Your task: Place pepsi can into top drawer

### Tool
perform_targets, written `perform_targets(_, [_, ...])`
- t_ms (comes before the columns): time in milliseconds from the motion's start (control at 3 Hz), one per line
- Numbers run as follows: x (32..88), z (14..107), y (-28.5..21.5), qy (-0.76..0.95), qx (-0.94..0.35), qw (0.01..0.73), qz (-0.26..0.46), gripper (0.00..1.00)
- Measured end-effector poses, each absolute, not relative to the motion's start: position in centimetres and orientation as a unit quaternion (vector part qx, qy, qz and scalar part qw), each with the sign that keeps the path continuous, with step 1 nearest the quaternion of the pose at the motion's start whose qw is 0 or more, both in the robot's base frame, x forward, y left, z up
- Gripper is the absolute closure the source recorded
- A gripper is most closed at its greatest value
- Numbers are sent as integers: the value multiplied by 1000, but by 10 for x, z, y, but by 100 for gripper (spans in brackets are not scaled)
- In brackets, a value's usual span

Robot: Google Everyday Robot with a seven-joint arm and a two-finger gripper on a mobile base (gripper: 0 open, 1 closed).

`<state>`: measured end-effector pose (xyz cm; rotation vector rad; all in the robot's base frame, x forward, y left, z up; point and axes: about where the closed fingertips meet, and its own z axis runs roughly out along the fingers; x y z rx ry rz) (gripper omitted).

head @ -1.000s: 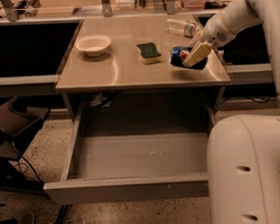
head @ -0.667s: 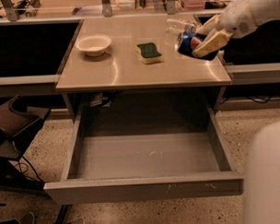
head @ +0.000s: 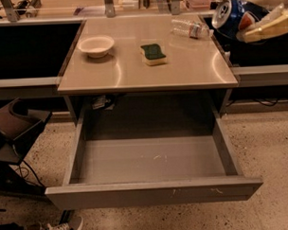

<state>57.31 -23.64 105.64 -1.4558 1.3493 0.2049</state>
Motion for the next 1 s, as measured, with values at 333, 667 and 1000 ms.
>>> perform_targets(333, [554,1024,-241,576,-614,529,106,100])
perform_targets(667, [586,958,-198,583,-609,513,163,100])
perform_targets(1000, [613,870,-150,605,-603,478,206,100])
